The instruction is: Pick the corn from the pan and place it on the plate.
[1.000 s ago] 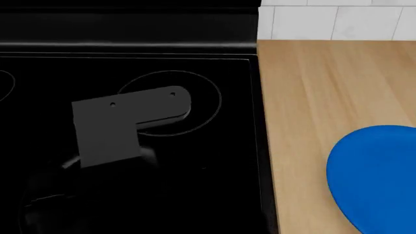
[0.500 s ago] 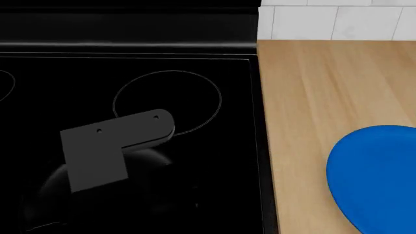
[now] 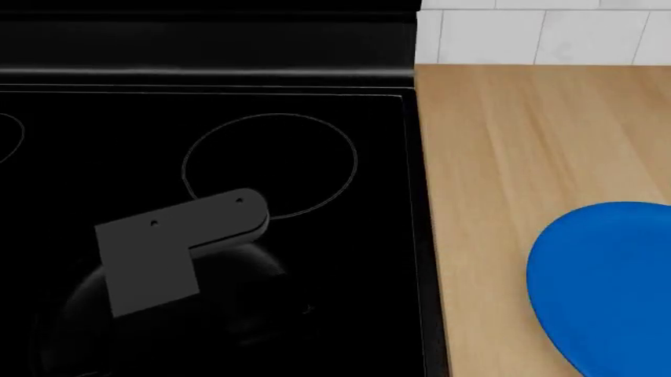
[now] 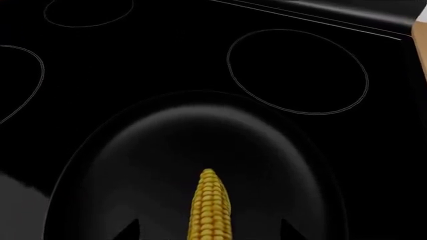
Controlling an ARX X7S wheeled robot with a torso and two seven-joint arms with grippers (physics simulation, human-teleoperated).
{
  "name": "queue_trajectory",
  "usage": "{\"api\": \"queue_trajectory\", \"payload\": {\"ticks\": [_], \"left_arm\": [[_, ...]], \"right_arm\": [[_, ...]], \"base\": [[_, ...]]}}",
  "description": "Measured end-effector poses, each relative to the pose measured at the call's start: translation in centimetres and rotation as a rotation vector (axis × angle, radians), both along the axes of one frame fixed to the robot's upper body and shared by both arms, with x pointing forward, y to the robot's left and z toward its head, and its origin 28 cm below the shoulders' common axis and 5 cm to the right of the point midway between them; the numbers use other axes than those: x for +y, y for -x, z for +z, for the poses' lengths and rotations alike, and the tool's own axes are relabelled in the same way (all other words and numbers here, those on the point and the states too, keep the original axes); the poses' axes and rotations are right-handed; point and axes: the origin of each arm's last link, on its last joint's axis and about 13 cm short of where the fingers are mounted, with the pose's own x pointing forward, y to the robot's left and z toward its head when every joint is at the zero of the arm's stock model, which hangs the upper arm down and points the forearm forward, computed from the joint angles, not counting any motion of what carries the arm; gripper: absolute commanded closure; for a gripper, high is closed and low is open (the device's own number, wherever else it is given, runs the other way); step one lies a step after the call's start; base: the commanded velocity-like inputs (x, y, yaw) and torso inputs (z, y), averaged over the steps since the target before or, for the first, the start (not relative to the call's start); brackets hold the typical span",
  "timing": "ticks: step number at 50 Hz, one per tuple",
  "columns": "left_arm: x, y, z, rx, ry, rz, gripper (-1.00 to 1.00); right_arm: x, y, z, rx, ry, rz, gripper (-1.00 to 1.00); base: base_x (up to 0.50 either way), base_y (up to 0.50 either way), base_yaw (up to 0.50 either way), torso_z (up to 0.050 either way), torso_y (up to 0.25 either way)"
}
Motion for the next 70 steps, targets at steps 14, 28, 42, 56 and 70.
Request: {"api": "queue_trajectory", "payload": {"ticks": [14,28,42,56,70], "left_arm": [[0.1,-0.2,-0.2,0.005,-0.001,0.003,-1.0],[0.2,-0.4,-0.6,0.01,0.004,0.006,-1.0],[0.2,-0.5,-0.7,0.012,0.006,0.009,-1.0],[0.3,-0.6,-0.9,0.014,0.008,0.009,-1.0],[0.3,-0.6,-1.0,0.016,0.01,0.01,-1.0]], "right_arm": [[0.3,-0.8,-0.4,0.027,0.007,0.0,-1.0],[0.4,-1.1,-1.1,0.06,0.02,0.001,-1.0],[0.5,-1.1,-1.5,0.083,0.03,0.008,-1.0],[0.5,-1.0,-1.9,0.1,0.04,0.014,-1.0],[0.5,-1.0,-2.2,0.114,0.044,0.017,-1.0]], "base": [[0.0,0.0,0.0,0.0,0.0],[0.0,0.0,0.0,0.0,0.0],[0.0,0.0,0.0,0.0,0.0],[0.0,0.0,0.0,0.0,0.0],[0.0,0.0,0.0,0.0,0.0]]}}
